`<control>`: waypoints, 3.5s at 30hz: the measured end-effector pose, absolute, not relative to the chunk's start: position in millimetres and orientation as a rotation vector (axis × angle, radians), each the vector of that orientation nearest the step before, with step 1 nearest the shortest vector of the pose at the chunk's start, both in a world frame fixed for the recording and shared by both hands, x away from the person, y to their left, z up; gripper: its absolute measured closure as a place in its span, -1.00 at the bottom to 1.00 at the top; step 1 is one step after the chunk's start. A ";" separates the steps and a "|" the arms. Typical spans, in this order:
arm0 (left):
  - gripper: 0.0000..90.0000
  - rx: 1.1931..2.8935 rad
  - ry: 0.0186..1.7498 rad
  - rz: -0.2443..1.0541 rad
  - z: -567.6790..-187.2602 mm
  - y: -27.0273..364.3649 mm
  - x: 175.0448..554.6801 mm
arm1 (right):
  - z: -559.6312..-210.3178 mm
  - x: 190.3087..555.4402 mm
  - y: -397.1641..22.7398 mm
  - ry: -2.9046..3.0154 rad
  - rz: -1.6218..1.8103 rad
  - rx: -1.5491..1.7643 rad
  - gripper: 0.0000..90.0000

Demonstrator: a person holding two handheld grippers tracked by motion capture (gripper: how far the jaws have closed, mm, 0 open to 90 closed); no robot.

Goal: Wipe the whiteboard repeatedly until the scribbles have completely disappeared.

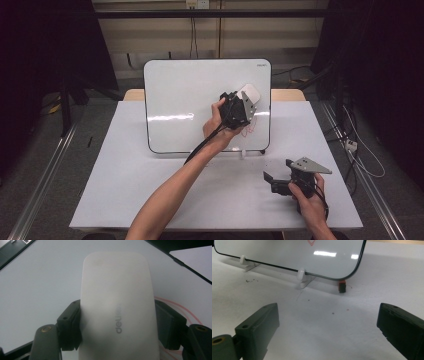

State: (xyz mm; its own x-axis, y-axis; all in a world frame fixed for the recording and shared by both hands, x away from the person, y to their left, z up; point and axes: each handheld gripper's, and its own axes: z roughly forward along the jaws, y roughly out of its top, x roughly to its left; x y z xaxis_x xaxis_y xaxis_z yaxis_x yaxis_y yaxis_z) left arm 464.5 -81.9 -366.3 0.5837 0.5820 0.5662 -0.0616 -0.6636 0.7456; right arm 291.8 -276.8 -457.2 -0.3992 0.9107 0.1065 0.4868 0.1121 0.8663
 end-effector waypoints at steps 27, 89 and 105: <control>-0.31 2.050 0.461 1.072 -331.5 -92.8 493.1 | -457.4 291.6 -278.5 1.931 1.236 1.366 -0.91; -0.31 2.040 0.348 1.106 -352.3 -79.9 481.3 | -457.3 290.1 -278.2 1.929 1.230 1.366 -0.91; -0.31 2.016 0.362 1.114 -365.7 -80.3 469.9 | -457.4 290.6 -278.0 1.934 1.225 1.357 -0.91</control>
